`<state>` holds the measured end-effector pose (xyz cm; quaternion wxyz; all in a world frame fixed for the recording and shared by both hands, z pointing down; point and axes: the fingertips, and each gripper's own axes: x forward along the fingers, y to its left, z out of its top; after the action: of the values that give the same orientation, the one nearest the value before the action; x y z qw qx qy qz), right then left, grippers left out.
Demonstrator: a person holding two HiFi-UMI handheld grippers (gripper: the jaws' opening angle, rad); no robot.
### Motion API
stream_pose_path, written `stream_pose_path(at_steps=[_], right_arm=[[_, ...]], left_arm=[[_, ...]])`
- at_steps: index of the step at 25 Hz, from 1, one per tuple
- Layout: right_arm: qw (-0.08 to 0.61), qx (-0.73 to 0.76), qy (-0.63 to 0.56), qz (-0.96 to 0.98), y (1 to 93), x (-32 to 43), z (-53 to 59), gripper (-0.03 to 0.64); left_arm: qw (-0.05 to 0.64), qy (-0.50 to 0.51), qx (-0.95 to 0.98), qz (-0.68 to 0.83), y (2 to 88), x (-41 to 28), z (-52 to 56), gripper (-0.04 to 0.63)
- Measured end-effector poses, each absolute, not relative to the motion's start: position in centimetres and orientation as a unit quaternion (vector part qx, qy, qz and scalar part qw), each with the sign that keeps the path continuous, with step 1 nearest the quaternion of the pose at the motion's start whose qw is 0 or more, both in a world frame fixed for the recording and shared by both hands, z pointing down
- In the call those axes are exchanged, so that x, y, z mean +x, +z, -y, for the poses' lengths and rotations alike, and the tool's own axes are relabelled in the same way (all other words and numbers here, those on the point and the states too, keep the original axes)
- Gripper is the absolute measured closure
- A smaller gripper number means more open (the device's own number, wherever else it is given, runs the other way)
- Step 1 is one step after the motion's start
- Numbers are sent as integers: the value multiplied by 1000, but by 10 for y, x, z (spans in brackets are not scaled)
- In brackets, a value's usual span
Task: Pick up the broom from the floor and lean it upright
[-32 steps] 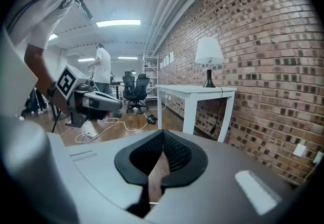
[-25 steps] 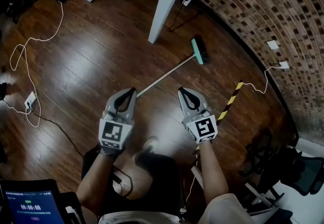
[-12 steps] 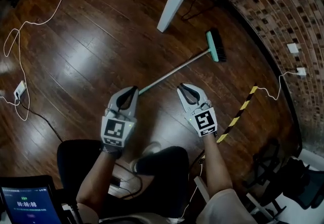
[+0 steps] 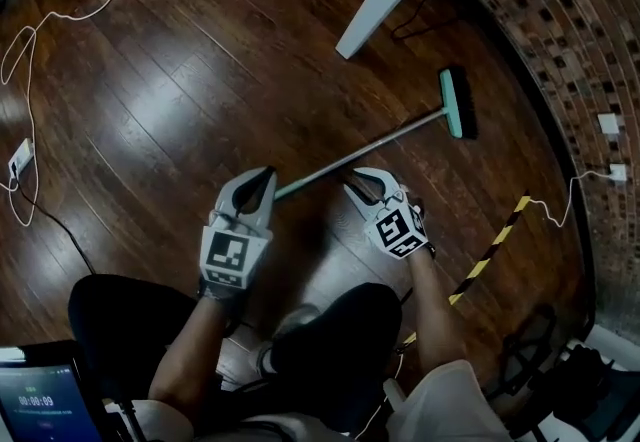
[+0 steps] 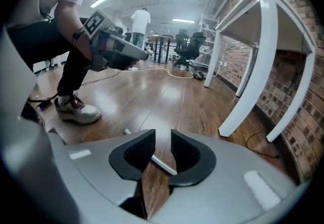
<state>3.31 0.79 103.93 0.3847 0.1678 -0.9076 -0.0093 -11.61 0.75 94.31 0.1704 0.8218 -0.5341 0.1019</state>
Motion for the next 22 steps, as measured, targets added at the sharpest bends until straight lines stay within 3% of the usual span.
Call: stream_pose_path(at_steps=[8,22], right_arm=[[507,4,-109,855,1152,22,-28,477],[541,-75,-146,825,1214,21,-21,476]], left_arm=[[167,105,818,541,988,-124,-15,595],[213,139,810,529,1056,-87,-27,595]])
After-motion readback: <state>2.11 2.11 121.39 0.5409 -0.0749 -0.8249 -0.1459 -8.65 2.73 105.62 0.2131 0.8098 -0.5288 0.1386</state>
